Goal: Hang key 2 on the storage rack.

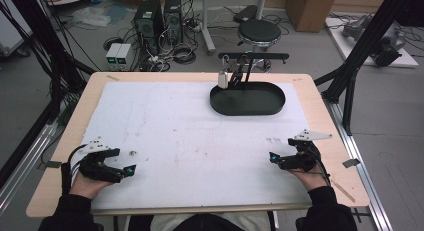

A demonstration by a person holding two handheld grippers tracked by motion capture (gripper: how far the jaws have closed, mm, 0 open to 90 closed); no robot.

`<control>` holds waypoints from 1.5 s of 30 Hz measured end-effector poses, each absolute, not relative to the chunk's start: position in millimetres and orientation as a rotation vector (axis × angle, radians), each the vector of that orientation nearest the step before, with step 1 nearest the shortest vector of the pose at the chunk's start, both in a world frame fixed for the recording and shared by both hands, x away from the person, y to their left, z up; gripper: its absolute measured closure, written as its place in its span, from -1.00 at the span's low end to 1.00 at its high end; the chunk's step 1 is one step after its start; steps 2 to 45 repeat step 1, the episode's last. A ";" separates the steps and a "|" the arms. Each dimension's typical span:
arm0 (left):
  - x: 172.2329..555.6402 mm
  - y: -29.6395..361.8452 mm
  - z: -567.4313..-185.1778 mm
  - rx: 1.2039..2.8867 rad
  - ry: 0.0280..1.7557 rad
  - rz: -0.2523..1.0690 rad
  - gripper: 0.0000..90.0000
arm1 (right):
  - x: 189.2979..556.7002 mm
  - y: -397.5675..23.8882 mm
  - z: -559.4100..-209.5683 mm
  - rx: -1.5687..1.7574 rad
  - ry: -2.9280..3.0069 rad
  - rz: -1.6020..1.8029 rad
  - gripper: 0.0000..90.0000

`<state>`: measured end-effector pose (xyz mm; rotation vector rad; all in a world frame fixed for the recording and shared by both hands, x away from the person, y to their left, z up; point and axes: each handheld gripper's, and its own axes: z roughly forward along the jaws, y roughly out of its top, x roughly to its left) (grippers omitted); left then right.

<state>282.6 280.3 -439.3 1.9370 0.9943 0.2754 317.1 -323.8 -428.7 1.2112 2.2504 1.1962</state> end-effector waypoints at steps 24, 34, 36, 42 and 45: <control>282.8 280.1 -439.3 1.941 0.990 0.275 -0.96 | 316.6 -324.4 -429.4 1.215 2.249 1.192 -0.98; 282.8 280.1 -439.3 1.941 0.990 0.275 -0.96 | 316.6 -324.4 -429.4 1.215 2.249 1.192 -0.98; 282.8 280.1 -439.3 1.941 0.990 0.275 -0.96 | 316.6 -324.4 -429.4 1.215 2.249 1.192 -0.98; 282.8 280.1 -439.3 1.941 0.990 0.275 -0.96 | 316.6 -324.4 -429.4 1.215 2.249 1.192 -0.98; 282.8 280.1 -439.3 1.941 0.990 0.275 -0.96 | 316.6 -324.4 -429.4 1.215 2.249 1.192 -0.98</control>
